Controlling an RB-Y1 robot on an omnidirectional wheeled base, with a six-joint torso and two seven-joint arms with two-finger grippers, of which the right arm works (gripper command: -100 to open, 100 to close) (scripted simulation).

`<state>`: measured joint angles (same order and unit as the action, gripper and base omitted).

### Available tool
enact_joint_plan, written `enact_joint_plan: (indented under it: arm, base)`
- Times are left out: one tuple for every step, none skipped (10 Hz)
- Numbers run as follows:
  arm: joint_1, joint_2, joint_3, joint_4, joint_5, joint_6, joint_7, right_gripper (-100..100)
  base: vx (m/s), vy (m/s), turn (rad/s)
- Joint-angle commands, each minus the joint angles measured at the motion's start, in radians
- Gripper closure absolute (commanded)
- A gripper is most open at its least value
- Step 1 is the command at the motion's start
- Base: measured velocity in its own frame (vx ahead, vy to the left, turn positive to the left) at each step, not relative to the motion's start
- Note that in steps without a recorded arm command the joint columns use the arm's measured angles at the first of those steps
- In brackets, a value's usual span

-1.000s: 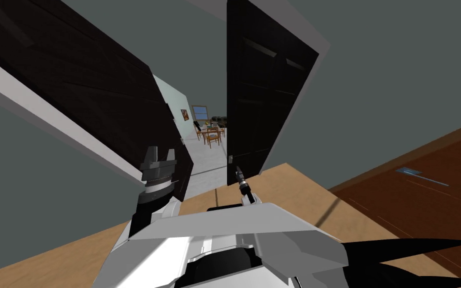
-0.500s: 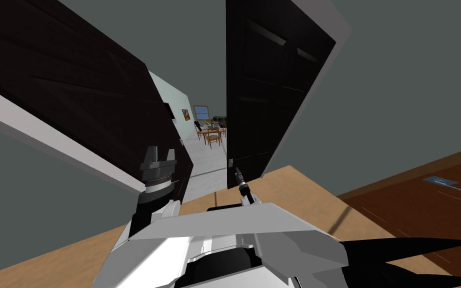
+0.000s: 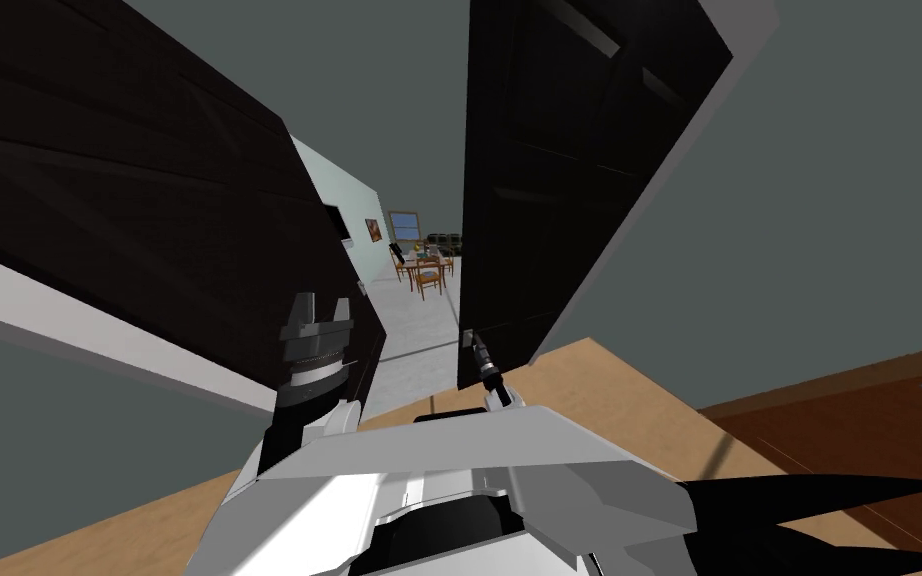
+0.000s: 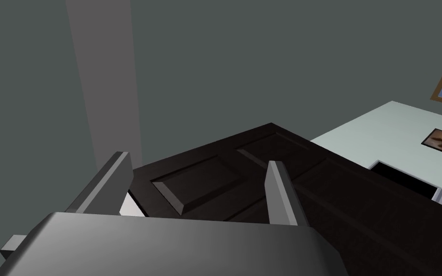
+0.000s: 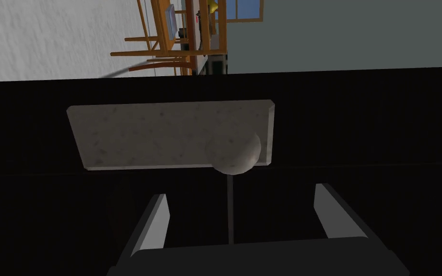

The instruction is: Push the door open

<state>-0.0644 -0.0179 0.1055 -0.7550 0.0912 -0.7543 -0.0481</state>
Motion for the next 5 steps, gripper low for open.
enact_joint_plan:
  arm:
    - [-0.003, 0.016, -0.003, 0.004, -0.002, 0.001, 0.002, -100]
    - [-0.006, 0.035, -0.005, 0.007, -0.003, 0.001, 0.002, -100]
    - [-0.005, 0.024, -0.004, 0.006, -0.003, 0.0, 0.001, -100]
    - [-0.005, 0.024, -0.004, 0.006, -0.003, 0.0, 0.001, 100]
    - [-0.005, 0.024, -0.004, 0.006, -0.003, 0.0, 0.001, 100]
  base:
    - [0.186, 0.018, 0.02]
    - [0.167, 0.032, 0.023]
    - [0.07, 0.019, -0.005]
    - [-0.014, -0.003, 0.001]
    - [-0.025, -0.008, 0.008]
